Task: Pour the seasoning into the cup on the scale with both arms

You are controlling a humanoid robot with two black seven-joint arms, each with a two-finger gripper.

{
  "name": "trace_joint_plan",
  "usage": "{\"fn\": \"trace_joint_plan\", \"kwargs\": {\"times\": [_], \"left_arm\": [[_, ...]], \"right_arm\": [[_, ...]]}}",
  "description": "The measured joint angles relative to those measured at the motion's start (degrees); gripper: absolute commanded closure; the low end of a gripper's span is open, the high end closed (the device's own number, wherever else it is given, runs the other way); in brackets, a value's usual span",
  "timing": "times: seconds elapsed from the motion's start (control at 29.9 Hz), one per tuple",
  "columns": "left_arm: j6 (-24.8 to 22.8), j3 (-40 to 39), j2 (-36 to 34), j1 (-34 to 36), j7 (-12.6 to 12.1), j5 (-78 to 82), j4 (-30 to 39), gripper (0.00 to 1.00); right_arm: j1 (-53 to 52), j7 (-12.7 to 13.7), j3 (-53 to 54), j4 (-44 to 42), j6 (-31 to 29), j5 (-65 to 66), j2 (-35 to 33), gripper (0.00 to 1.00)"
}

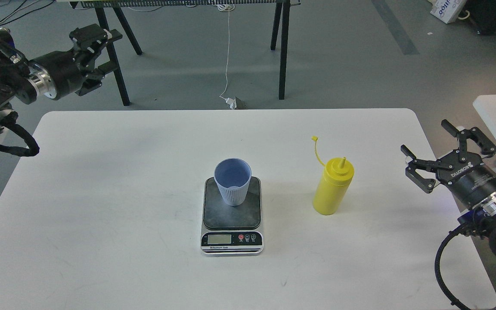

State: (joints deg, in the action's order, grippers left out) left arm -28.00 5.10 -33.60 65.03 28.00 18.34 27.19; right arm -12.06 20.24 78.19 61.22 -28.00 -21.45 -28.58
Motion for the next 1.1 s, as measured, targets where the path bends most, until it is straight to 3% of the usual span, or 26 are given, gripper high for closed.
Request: {"fn": "trace_joint_plan", "kwargs": {"times": [0.23,0.47,1.1], "left_arm": [[0.0,-5.84,-0.25,-5.32,0.0,-0.79,-0.03,0.11],[0.0,-9.84,-0.2,-6.53,0.0,-0.87,-0.04,0.11],[0.01,-13.69,0.03,-6.83,0.0,-1.65,-0.22,0.1]], "right_arm": [[-18.53,0.07,-10.81,-14.8,0.0,0.86,0.57,0.0],[-26.77,-0.35,-15.31,-22.24,0.0,1.51,4.73,0.0],[-30.9,-0.53,-17.9,-28.25,0.0,2.87,8.58,0.0]]}}
